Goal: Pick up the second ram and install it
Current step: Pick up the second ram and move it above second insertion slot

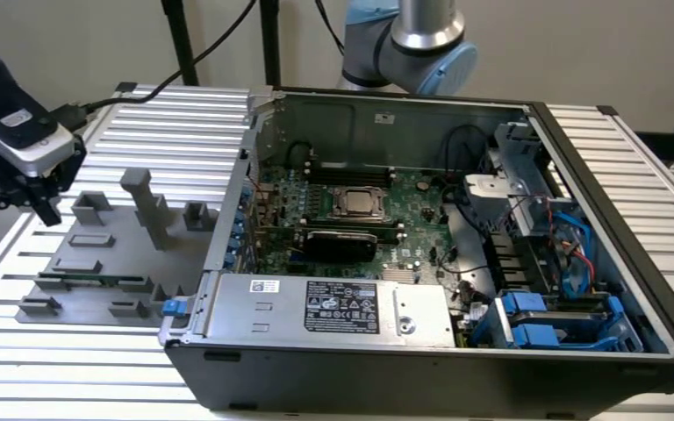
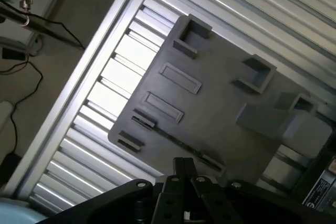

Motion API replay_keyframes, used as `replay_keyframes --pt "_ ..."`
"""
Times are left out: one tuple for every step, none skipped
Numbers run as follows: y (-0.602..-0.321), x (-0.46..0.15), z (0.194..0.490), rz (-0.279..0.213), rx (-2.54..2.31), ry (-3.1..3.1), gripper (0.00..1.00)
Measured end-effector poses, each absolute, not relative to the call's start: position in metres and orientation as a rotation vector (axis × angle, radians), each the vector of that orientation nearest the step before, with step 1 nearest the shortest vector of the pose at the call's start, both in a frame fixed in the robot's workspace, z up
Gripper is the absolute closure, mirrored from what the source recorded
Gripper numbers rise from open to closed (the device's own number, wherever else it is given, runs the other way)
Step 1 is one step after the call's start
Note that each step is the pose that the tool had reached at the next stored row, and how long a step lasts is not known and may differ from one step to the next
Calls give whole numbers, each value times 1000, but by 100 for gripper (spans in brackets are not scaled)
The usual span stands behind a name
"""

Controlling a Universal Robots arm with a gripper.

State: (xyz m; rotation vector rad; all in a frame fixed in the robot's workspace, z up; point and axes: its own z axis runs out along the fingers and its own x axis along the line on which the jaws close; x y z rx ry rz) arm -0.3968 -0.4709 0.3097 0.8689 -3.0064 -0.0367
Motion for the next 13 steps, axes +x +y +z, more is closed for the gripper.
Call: replay_keyframes --pt "-471 -397 309 -36 897 -2998 89" --pt "-471 -397 307 -36 924 -2990 89" --pt "-471 -397 306 -36 952 -2981 89" --pt "-471 -397 305 -36 979 -2972 89" --pt "-471 -397 304 -36 1005 -2963 89" --pt "-471 -397 303 -36 1032 -2953 89" --pt "-471 -397 302 -35 1058 -2944 89" --pt "-471 -397 301 -35 1085 -2934 89" --pt "-471 -397 300 -35 1111 -2924 89" --pt "-471 -397 299 -35 1138 -2913 89" --pt "-471 -397 297 -34 1164 -2903 89" --pt "-471 -397 296 -34 1191 -2892 89" --pt "-471 -397 295 -34 1217 -2882 89"
